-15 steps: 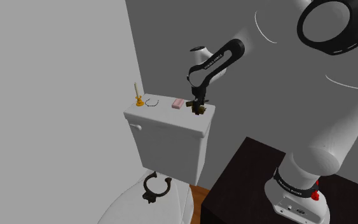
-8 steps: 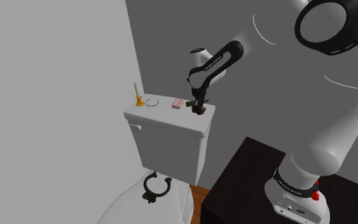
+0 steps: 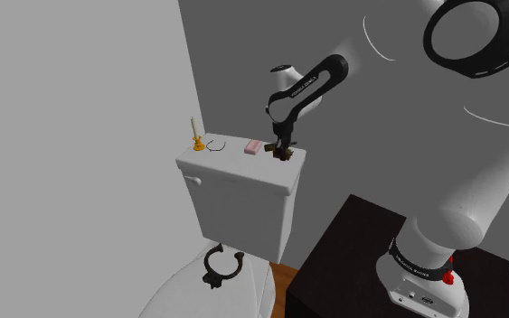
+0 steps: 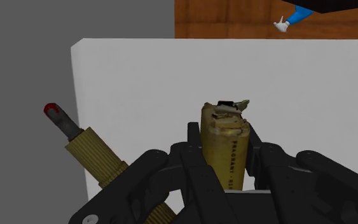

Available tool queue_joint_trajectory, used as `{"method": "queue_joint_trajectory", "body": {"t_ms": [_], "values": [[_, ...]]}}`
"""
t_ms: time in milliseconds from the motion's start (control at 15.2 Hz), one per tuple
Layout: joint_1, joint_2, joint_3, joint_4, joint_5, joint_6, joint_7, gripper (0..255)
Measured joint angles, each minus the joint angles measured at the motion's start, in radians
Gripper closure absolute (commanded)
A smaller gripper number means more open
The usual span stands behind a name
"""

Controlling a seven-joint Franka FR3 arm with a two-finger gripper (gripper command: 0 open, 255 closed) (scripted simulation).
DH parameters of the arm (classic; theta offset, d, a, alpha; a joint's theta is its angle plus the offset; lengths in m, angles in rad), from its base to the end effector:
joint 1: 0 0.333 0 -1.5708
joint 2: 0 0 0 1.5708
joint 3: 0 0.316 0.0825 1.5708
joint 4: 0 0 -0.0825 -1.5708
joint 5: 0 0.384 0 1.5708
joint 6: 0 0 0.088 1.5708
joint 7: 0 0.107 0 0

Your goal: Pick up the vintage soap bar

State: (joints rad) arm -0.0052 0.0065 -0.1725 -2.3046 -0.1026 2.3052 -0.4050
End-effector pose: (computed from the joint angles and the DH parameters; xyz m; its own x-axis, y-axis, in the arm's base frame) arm 0.5027 -0.0924 0.3430 0.9561 0.2906 -0.0380 0.2926 -0.9539 0.0672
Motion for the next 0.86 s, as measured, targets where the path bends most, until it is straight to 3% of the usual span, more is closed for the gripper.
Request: {"method": "queue_joint_trajectory", "body": {"t_ms": [858], "values": [[0.003, -0.089, 0.005, 0.077, -0.005, -0.166, -0.002, 255]]}}
